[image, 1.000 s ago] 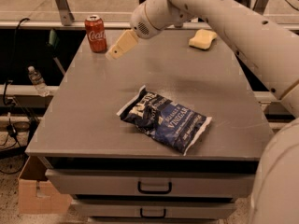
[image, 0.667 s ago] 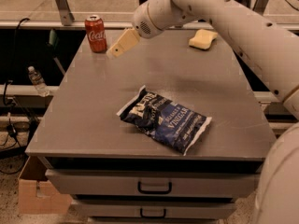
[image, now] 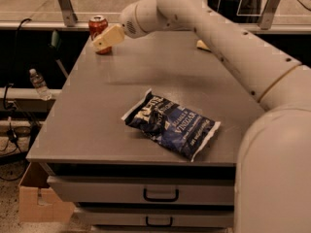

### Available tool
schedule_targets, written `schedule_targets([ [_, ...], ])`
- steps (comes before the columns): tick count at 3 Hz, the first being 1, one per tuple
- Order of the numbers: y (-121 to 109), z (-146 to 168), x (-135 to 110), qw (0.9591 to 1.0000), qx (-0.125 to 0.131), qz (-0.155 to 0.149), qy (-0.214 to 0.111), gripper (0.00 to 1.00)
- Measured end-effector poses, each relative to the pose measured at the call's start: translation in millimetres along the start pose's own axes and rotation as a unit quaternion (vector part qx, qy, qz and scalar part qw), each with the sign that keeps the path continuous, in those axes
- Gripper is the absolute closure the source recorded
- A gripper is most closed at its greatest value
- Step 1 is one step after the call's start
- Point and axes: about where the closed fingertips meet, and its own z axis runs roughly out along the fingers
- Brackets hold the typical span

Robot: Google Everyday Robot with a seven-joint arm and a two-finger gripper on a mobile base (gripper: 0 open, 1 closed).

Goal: Move coke can near blue chip bag

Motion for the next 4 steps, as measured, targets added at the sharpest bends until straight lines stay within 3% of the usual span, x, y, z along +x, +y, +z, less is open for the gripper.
schedule_targets([
  [1, -9.4, 29.1, -12.3, 0.9994, 0.005, 0.019, -0.030, 0.00],
  [2, -15.6, 53.9, -15.4, 0.9983, 0.026, 0.032, -0.040, 0.00],
  [4, -47.4, 78.7, 6.3, 0.9936, 0.085, 0.061, -0.042, 0.00],
])
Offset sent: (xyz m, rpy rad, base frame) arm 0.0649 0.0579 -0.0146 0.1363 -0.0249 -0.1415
